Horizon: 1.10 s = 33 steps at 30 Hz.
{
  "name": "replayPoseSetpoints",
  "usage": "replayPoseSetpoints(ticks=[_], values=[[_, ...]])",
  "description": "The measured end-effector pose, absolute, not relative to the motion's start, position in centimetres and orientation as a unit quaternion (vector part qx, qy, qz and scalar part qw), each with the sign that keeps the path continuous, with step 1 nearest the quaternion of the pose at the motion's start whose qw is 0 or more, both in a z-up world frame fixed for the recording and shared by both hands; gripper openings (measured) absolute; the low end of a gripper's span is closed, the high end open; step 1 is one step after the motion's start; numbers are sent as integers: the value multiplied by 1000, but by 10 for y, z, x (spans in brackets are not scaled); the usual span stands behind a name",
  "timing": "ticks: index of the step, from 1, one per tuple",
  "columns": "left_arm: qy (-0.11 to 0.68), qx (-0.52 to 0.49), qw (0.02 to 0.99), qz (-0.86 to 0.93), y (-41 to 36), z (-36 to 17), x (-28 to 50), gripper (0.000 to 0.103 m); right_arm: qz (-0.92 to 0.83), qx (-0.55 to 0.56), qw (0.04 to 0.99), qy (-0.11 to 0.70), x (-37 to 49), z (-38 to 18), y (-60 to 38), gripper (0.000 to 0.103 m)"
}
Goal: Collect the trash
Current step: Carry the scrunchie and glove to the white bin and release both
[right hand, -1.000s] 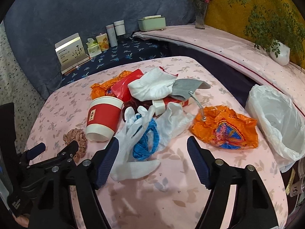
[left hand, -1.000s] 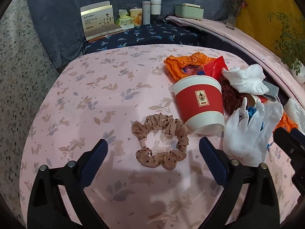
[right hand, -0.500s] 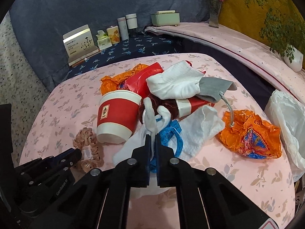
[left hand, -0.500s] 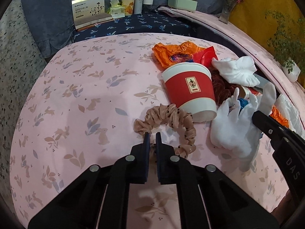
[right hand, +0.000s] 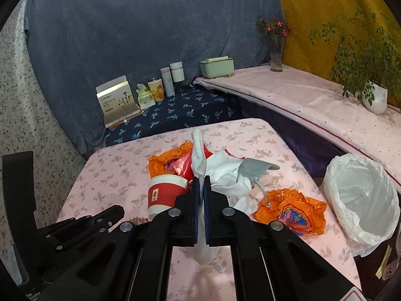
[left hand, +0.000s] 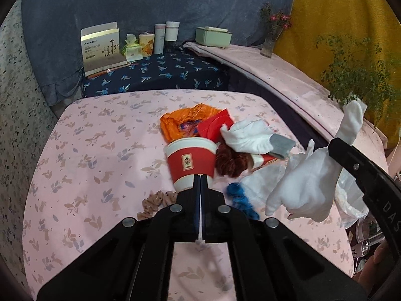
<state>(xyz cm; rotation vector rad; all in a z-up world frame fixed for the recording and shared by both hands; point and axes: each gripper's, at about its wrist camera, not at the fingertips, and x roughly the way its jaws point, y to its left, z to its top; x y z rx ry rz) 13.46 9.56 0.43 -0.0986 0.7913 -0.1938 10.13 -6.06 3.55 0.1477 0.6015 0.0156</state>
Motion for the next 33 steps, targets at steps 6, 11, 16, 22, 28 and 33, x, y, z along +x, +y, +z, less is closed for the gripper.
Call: replayPoseSetpoints(ticks=[6, 11, 16, 22, 28, 33], values=[[353, -41, 924, -141, 51, 47, 129, 0, -30, 78, 959, 269, 83, 64, -103, 4], [333, -26, 926, -176, 6, 73, 124, 0, -67, 81, 962, 254, 67, 79, -145, 4], [339, -38, 923, -180, -11, 70, 116, 1, -87, 96, 958, 255, 52, 79, -178, 4], [388, -53, 914, -104, 30, 12, 115, 56, -71, 104, 952, 278, 45, 52, -169, 4], [446, -77, 892, 2, 107, -59, 129, 63, -30, 115, 945, 305, 60, 22, -126, 4], [475, -101, 873, 42, 150, -94, 146, 63, -5, 120, 939, 323, 78, 4, -93, 4]])
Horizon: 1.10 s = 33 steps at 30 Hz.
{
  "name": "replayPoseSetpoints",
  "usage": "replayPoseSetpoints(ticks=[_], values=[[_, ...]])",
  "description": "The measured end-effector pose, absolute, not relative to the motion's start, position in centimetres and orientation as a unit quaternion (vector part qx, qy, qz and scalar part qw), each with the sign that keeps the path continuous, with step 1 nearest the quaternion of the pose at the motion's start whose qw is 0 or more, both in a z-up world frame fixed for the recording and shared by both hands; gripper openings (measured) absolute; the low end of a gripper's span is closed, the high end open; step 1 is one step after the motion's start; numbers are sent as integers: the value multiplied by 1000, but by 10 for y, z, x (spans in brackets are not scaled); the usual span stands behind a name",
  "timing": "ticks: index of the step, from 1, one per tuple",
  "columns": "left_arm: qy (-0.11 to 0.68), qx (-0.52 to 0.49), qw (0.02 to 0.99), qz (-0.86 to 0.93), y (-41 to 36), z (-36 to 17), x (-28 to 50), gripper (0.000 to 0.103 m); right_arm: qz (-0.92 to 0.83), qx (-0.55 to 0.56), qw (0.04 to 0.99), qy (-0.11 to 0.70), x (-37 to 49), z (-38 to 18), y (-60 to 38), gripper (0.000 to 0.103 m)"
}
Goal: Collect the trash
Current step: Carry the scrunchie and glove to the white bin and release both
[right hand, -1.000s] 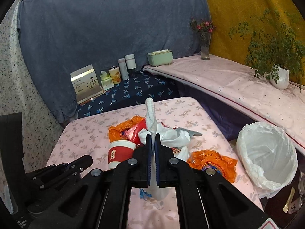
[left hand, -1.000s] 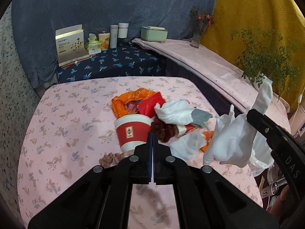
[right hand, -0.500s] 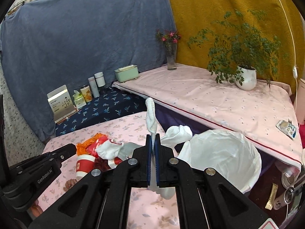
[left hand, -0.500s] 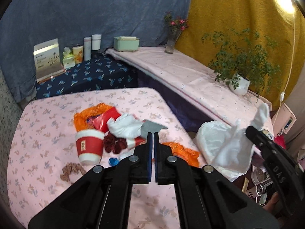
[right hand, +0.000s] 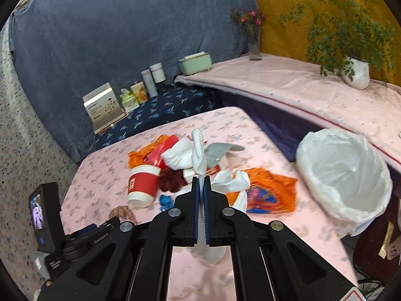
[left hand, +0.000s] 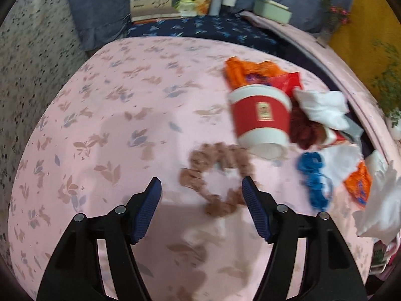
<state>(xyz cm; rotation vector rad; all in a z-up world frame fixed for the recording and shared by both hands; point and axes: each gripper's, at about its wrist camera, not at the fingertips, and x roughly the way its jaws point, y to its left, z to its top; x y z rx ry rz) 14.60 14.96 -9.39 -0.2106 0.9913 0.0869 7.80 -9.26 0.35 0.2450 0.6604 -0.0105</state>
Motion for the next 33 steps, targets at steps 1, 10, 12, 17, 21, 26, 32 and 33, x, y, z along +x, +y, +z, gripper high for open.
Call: replayPoseSetpoints(ticks=[1, 10, 12, 17, 21, 26, 32, 33], values=[[479, -102, 871, 48, 155, -100, 149, 63, -3, 120, 938, 326, 82, 2, -89, 4], [469, -74, 878, 50, 154, -110, 160, 17, 6, 115, 931, 347, 102, -14, -68, 4], [474, -82, 876, 33, 150, -108, 161, 10, 5, 115, 930, 350, 103, -16, -67, 4], [453, -73, 888, 5, 128, -82, 150, 7, 0, 116, 931, 347, 101, -13, -75, 4], [427, -61, 902, -29, 98, -49, 140, 7, -11, 121, 935, 334, 94, -3, -91, 4], [394, -53, 913, -91, 51, -7, 132, 7, -32, 123, 942, 311, 84, 17, -122, 4], [363, -38, 918, -154, -12, 29, 128, 8, -74, 126, 947, 286, 71, 39, -174, 4], [358, -33, 918, -165, -26, 33, 127, 8, -80, 127, 947, 283, 70, 41, -182, 4]])
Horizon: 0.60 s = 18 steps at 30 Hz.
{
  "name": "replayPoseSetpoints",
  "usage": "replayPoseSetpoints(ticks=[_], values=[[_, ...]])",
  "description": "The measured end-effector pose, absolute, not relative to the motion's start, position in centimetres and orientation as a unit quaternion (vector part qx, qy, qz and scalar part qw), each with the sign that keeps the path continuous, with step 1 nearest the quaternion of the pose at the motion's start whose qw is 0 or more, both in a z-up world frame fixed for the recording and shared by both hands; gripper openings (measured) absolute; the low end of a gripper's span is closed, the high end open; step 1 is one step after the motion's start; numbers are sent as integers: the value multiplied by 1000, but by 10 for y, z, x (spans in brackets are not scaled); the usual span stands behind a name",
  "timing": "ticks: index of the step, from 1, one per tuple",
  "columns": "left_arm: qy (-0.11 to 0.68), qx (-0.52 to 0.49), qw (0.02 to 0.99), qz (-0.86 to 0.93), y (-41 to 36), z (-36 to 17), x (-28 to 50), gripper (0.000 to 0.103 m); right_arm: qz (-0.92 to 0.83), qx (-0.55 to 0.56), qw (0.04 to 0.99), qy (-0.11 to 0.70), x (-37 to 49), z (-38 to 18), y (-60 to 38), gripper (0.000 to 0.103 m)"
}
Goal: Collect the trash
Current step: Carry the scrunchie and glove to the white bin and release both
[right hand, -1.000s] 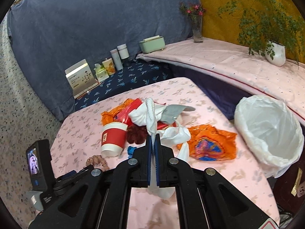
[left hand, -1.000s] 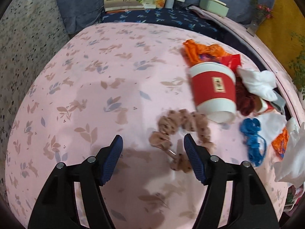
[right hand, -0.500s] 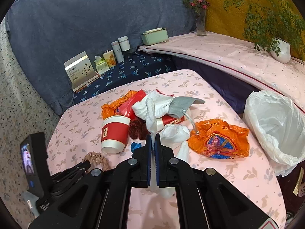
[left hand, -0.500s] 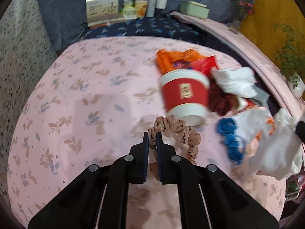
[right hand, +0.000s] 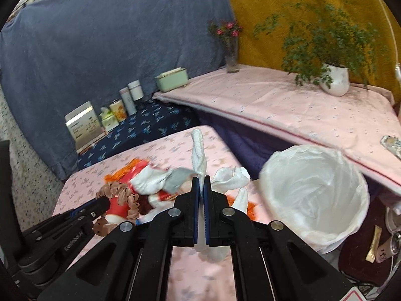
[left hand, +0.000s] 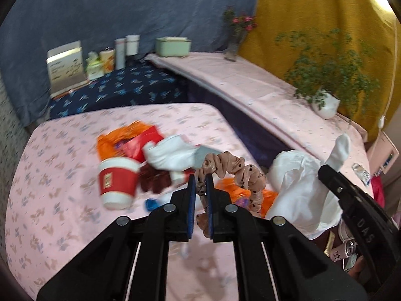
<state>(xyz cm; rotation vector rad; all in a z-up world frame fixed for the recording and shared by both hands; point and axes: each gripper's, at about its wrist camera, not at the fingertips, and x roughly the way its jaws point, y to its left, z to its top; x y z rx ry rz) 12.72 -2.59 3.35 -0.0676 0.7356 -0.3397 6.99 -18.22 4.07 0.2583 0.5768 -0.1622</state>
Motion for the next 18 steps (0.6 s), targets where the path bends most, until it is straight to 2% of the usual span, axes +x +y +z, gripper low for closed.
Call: replayPoseSetpoints(ticks=[18], values=[[347, 17, 891, -292, -197, 37, 138, 8, -183, 134, 934, 275, 51, 44, -315, 4]])
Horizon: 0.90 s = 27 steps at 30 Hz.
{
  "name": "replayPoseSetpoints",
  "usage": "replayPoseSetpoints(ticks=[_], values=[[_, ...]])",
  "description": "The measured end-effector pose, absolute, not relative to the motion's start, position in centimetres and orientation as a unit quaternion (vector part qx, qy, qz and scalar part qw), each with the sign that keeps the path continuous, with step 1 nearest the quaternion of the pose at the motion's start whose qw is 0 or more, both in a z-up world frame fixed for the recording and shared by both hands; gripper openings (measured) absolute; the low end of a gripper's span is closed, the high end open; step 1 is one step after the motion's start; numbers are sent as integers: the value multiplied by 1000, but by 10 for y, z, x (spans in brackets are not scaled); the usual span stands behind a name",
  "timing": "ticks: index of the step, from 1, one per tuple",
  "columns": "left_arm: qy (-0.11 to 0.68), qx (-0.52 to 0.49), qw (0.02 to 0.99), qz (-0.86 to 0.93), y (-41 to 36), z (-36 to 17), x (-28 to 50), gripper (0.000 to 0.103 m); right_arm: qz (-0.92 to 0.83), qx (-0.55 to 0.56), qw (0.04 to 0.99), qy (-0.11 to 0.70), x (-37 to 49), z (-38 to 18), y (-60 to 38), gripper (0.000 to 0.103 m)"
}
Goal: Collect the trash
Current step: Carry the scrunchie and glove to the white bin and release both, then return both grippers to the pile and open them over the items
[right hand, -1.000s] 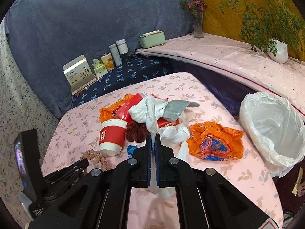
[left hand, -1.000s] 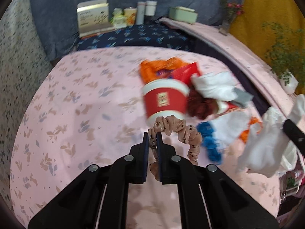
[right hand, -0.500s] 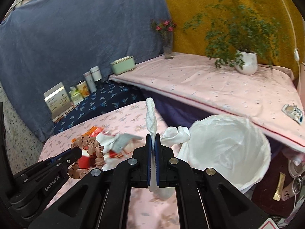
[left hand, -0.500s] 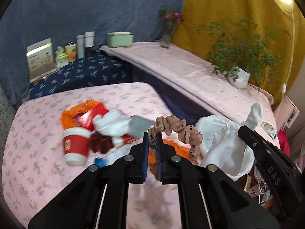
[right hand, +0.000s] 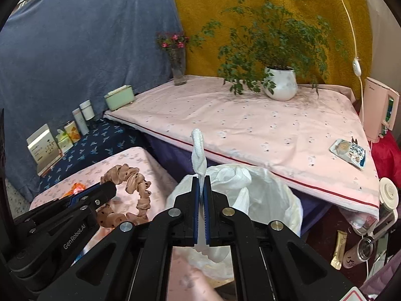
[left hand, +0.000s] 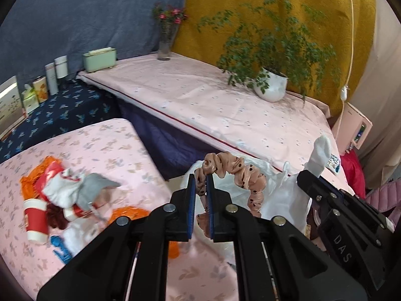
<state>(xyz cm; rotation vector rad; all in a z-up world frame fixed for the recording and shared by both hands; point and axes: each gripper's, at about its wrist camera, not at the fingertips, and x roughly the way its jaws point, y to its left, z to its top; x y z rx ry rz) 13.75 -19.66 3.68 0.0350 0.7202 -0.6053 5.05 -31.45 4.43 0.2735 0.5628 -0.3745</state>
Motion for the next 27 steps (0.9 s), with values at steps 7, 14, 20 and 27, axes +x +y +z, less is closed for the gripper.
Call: replayPoseSetpoints(ticks=[7, 14, 20, 27], values=[[365, 14, 875, -318, -234, 21, 149, 14, -208, 149, 925, 282, 54, 33, -348, 4], [373, 15, 873, -314, -249, 11, 161, 46, -222, 151, 919, 289, 64, 25, -364, 4], [365, 15, 883, -296, -242, 11, 167, 55, -226, 150, 918, 288, 70, 20, -368, 7], [363, 11, 892, -269, -228, 12, 171, 60, -224, 152, 920, 282, 70, 20, -361, 29]])
